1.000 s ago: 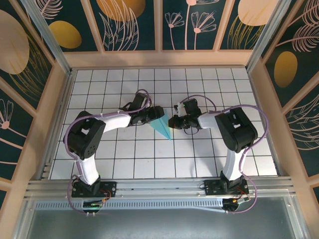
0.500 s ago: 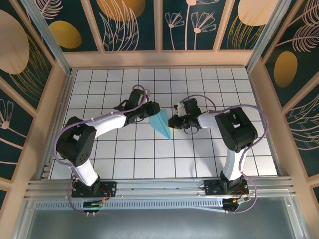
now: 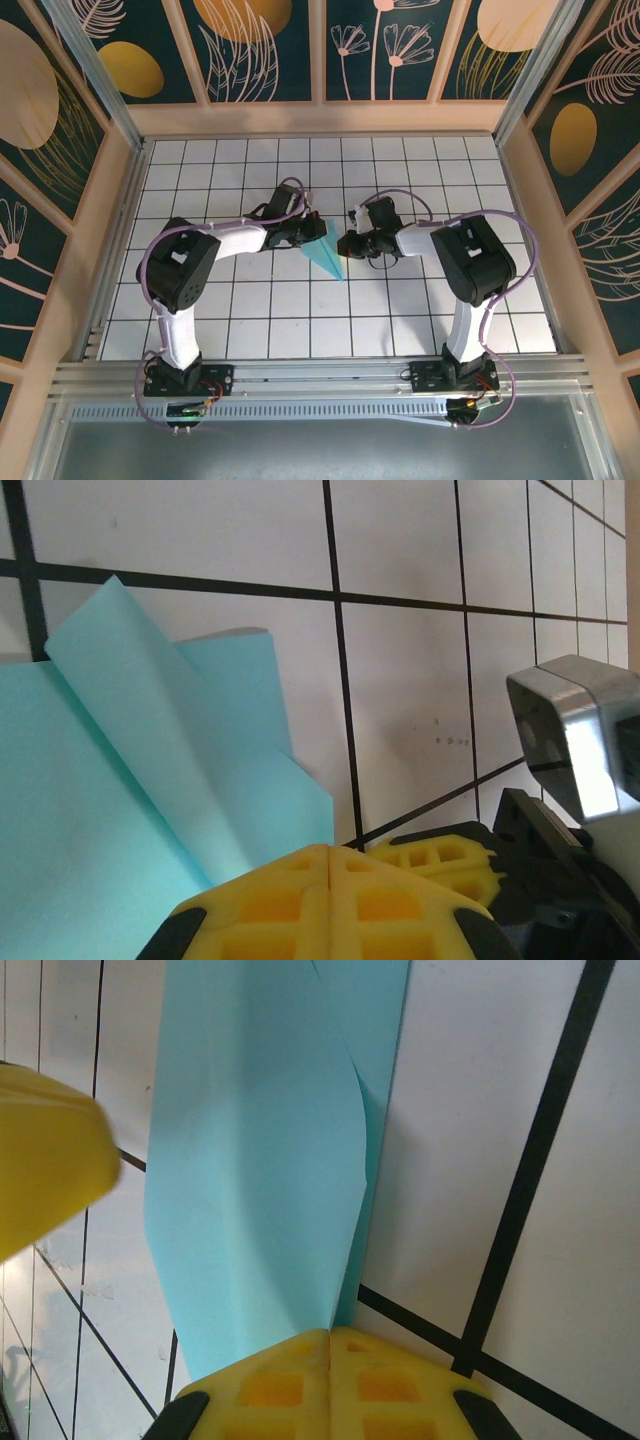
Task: Fold a paper plane with a square sheet of paper (fold left side to right side)
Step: Fourth fold the wing at the center of the table.
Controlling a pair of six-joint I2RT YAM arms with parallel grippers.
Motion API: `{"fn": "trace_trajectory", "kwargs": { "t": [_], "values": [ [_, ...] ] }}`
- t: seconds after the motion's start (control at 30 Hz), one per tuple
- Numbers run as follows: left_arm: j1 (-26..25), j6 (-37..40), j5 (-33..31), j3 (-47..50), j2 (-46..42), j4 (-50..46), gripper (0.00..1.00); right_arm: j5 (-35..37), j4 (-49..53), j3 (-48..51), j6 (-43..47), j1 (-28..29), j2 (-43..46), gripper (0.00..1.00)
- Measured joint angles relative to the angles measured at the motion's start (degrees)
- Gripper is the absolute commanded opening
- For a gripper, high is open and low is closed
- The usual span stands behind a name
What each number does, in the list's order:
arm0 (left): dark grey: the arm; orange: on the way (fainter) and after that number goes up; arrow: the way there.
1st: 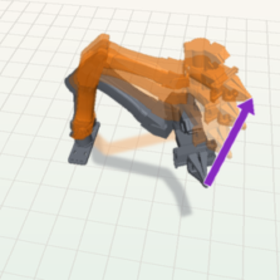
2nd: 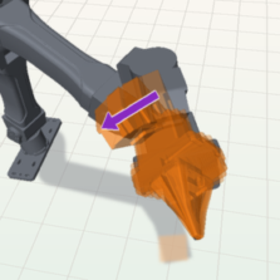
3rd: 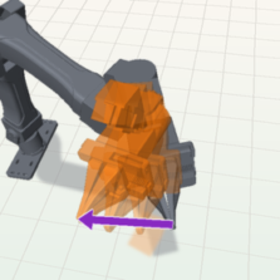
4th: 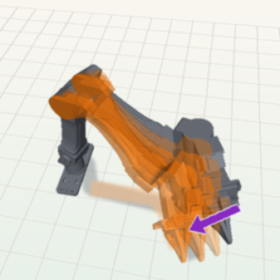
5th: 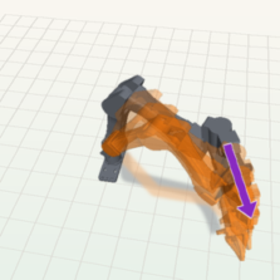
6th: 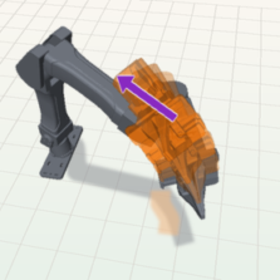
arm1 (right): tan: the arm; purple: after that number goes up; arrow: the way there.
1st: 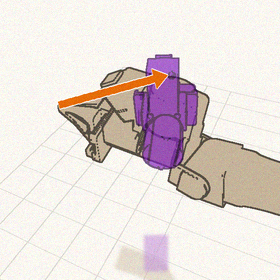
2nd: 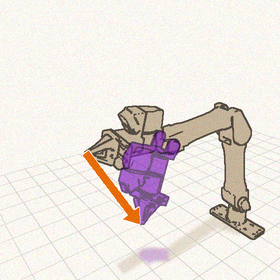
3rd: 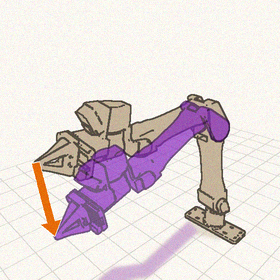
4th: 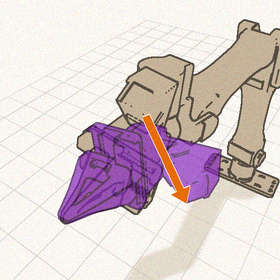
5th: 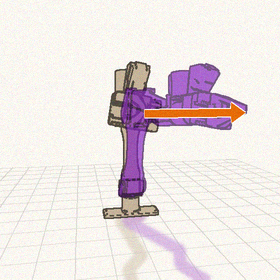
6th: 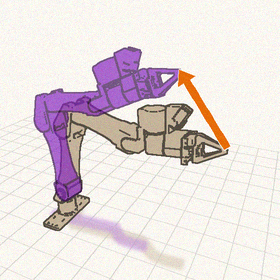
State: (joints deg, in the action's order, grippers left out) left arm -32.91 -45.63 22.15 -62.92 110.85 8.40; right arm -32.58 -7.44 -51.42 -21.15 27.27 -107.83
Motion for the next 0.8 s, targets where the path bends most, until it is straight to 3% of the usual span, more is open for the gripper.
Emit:
{"fn": "trace_trajectory", "kwargs": {
  "t": [0.8],
  "values": [
    [0.0,1.31,0.52,1.09,3.61,0.74,0.01,0.7,1.53,-0.83,1.31,0.31,-0.13,0.0]
  ]
}}
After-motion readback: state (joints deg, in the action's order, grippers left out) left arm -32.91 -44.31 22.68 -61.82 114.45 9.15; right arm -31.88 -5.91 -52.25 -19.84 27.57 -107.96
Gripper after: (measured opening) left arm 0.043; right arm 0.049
